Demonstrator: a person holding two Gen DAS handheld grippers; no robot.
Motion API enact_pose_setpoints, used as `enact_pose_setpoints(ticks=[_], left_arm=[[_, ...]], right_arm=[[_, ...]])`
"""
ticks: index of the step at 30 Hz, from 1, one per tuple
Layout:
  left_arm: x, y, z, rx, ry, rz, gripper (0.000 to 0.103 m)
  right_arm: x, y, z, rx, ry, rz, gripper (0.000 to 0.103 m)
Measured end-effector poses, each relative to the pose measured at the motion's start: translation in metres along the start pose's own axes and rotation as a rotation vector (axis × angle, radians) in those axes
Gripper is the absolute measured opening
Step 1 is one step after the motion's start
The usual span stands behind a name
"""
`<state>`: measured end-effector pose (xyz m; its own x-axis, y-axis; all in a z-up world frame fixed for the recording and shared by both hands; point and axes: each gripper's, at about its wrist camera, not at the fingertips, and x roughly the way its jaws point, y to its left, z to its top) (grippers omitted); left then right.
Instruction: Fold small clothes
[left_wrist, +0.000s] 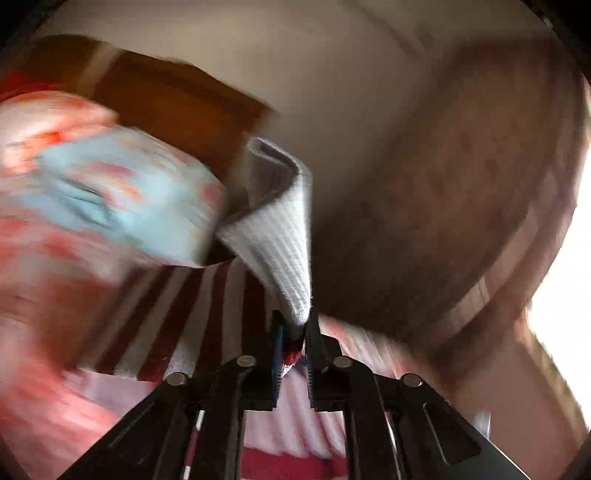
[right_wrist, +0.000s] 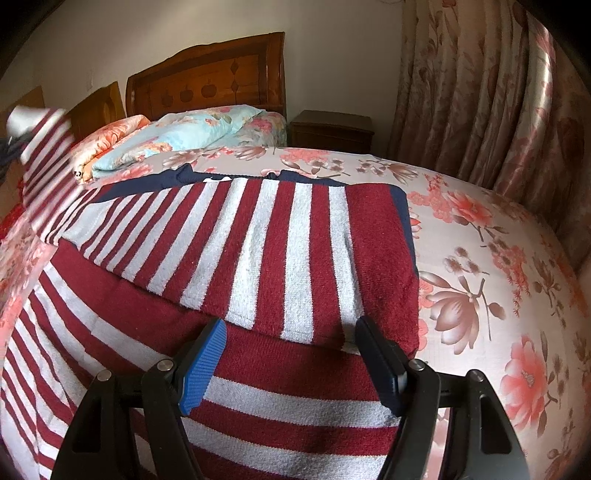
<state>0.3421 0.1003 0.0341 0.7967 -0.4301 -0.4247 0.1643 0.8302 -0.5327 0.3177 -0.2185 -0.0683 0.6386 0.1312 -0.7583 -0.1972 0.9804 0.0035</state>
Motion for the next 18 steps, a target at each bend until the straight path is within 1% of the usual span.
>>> enact_pose_setpoints(ticks=[1,2,3,4,5,6,8,10,13,14,16,17,18], left_arm=[[0.025,-0.022,-0.016,0.06,0.079,-0.006,0.047],[0.045,-0.038,-0.032,0.104,0.137,0.008,0.103],[0.056,-0.044,-0.044,0.126,0.17,0.027,0.103],[0.062,-0.047,-0.055,0.132,0.183,0.044,0.103],[0.059,-0.043,-0.062,0.12,0.173,0.065,0.103],[0.053,-0.038,-0.065,0.105,0.155,0.082,0.103],[0.026,-0.015,-0.068,0.03,0.07,0.148,0.103],[-0.002,0.009,-0.075,-0.023,0.001,0.244,0.103],[-0.018,0.045,-0.077,-0.063,-0.029,0.406,0.103],[-0.023,0.058,-0.078,-0.094,-0.032,0.449,0.103],[-0.029,0.078,-0.082,-0.168,-0.033,0.471,0.103],[-0.025,0.086,-0.086,-0.202,-0.023,0.466,0.103],[-0.023,0.086,-0.086,-0.211,-0.014,0.468,0.103]], right_arm=[[0.0,-0.001,0.0,0.002,-0.001,0.003,0.073],[0.0,0.0,0.0,0.004,-0.001,0.004,0.073],[0.0,-0.001,0.0,0.007,-0.002,0.008,0.073],[-0.001,-0.001,0.0,0.009,-0.003,0.01,0.073],[-0.001,-0.002,0.0,0.013,-0.004,0.013,0.073],[-0.001,-0.002,-0.001,0.016,-0.006,0.016,0.073],[-0.002,-0.004,-0.001,0.026,-0.01,0.027,0.073],[-0.002,-0.006,-0.001,0.037,-0.014,0.04,0.073],[-0.003,-0.009,-0.001,0.055,-0.021,0.059,0.072],[-0.004,-0.01,-0.001,0.061,-0.024,0.065,0.071],[-0.005,-0.013,-0.002,0.076,-0.031,0.076,0.068],[-0.006,-0.015,-0.002,0.087,-0.035,0.08,0.065],[-0.007,-0.017,-0.003,0.096,-0.038,0.08,0.063]])
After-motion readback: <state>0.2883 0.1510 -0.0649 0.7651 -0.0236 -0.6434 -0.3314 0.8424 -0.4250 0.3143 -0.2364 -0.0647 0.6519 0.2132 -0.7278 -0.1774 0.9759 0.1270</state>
